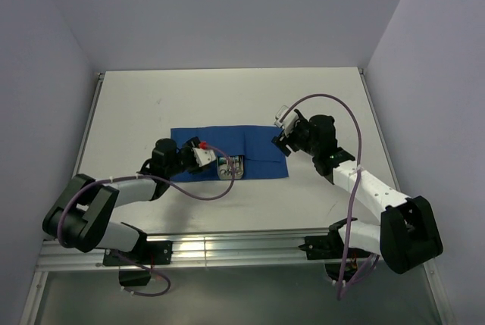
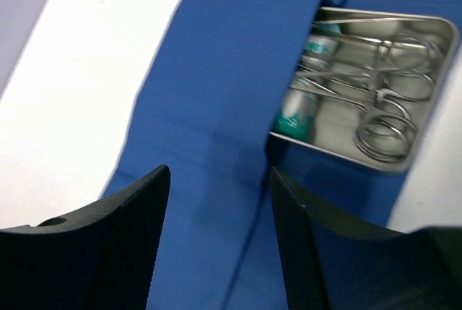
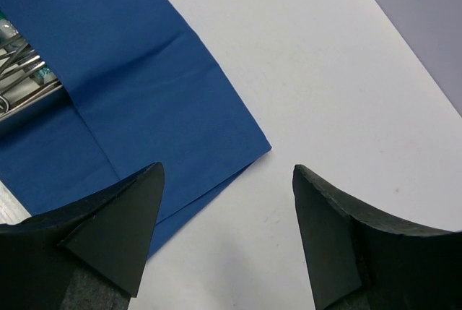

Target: Open and lay out the surgical kit

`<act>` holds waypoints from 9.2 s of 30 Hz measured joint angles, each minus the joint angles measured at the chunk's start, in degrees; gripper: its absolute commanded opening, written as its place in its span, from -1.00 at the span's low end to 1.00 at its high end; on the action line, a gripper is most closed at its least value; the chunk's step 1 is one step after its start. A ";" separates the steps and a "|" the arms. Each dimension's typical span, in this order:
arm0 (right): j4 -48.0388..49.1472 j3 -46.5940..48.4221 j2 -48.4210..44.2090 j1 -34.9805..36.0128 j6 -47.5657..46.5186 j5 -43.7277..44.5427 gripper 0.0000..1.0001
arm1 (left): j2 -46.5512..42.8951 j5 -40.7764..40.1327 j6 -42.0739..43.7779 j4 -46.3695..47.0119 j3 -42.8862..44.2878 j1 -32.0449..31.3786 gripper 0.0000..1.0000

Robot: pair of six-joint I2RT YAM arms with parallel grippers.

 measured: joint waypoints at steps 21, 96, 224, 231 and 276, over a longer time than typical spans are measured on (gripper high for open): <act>0.02 0.00 0.85 -1.84 -0.04 1.62 0.57 | 6.32 0.52 11.74 -5.18 4.59 -1.01 0.43; -22.93 34.18 29.00 7.41 25.16 -10.16 -0.48 | 45.68 9.38 -22.93 -49.48 75.97 11.78 -0.36; -57.66 33.18 42.75 -11.39 37.42 -6.16 -1.00 | 23.23 -13.35 -32.81 -60.81 41.99 15.54 -0.18; -57.61 33.07 42.75 -11.41 37.27 -6.16 -1.00 | 23.91 -15.50 -32.41 -61.40 42.64 15.43 -0.59; -59.54 29.00 32.85 -10.71 36.65 -6.54 -0.06 | 15.30 -14.51 -28.35 -69.66 45.24 14.97 0.14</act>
